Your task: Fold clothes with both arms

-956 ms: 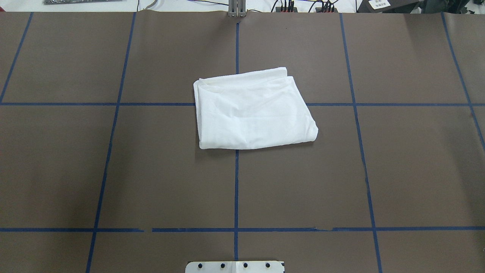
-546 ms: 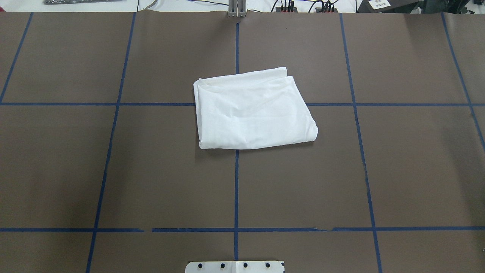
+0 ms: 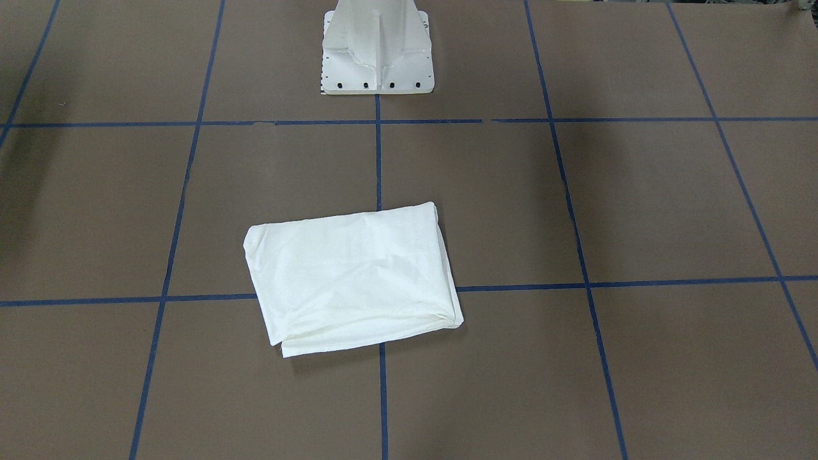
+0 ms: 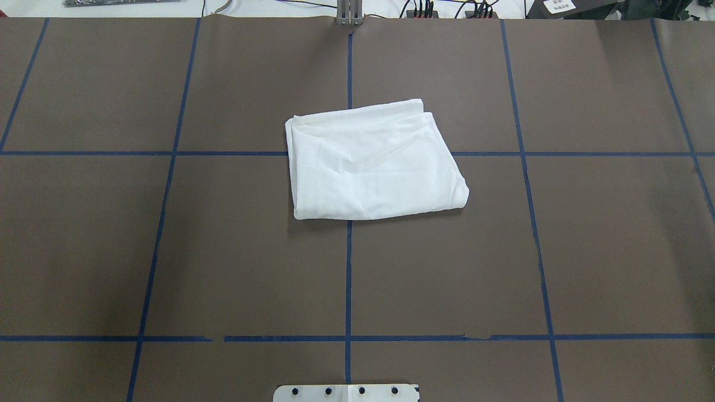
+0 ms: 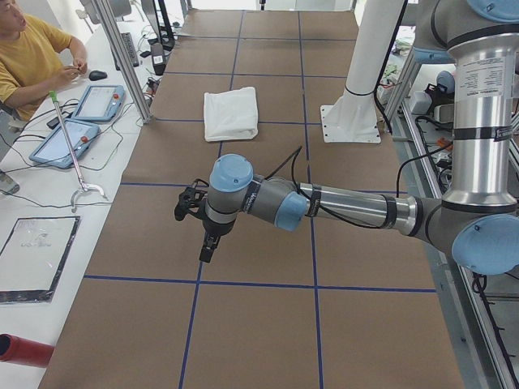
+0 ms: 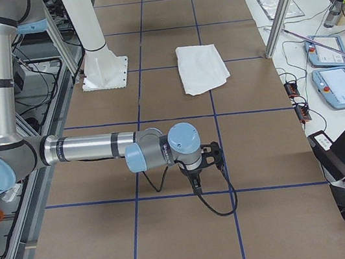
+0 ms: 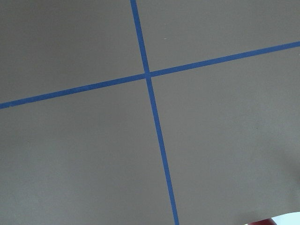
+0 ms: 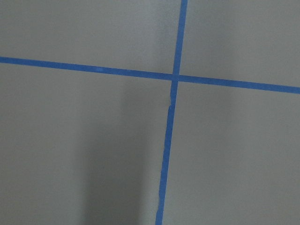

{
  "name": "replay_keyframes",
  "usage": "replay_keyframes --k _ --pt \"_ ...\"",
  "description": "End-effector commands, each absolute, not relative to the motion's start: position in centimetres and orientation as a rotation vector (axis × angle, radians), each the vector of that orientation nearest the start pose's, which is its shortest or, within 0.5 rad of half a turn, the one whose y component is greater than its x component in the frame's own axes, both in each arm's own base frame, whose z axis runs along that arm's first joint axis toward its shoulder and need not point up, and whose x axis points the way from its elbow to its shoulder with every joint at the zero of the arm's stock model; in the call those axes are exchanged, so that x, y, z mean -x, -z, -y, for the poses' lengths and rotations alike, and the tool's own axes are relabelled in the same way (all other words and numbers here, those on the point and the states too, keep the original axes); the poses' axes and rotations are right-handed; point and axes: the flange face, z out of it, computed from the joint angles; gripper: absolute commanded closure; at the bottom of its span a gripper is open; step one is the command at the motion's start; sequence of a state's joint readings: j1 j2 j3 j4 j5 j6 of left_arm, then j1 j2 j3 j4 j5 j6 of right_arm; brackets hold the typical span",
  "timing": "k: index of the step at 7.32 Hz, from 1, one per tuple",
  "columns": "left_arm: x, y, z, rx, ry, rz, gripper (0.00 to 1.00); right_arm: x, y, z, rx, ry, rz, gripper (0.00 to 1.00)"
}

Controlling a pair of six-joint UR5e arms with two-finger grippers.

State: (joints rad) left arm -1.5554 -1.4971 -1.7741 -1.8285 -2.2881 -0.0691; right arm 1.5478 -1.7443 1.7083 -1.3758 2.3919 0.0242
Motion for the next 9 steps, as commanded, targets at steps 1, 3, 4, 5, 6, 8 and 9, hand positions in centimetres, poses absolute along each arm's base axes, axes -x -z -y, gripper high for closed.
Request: replay_keyframes --k 1,3,4,5,6,8,9 --pt "6.05 -56.93 47.81 -0.336 -0.087 -0.723 0.0 -4.92 -65.17 42.2 -0.116 0.059 0.845 0.0" --pt "6.05 -57.01 47.81 -0.334 -0.085 -0.724 0.0 -4.93 -65.58 42.14 -0.106 0.053 0.844 0.0" --pt "6.05 -57.18 47.74 -0.329 -0.082 -0.724 0.0 -4.92 -65.57 42.14 -0.106 0.053 0.845 0.0" --pt "6.05 -57.32 47.75 -0.328 -0.081 -0.724 0.0 -4.93 -65.41 42.17 -0.111 0.056 0.844 0.0" --pt "6.06 -57.08 47.66 -0.329 -0.082 -0.722 0.0 -4.94 -65.5 42.16 -0.109 0.055 0.842 0.0" --pt "6.06 -56.92 47.59 -0.332 -0.083 -0.722 0.0 -4.95 -65.37 42.25 -0.112 0.055 0.841 0.0" --pt "6.07 -57.3 47.61 -0.326 -0.081 -0.721 0.0 -4.94 -65.44 42.24 -0.111 0.056 0.842 0.0"
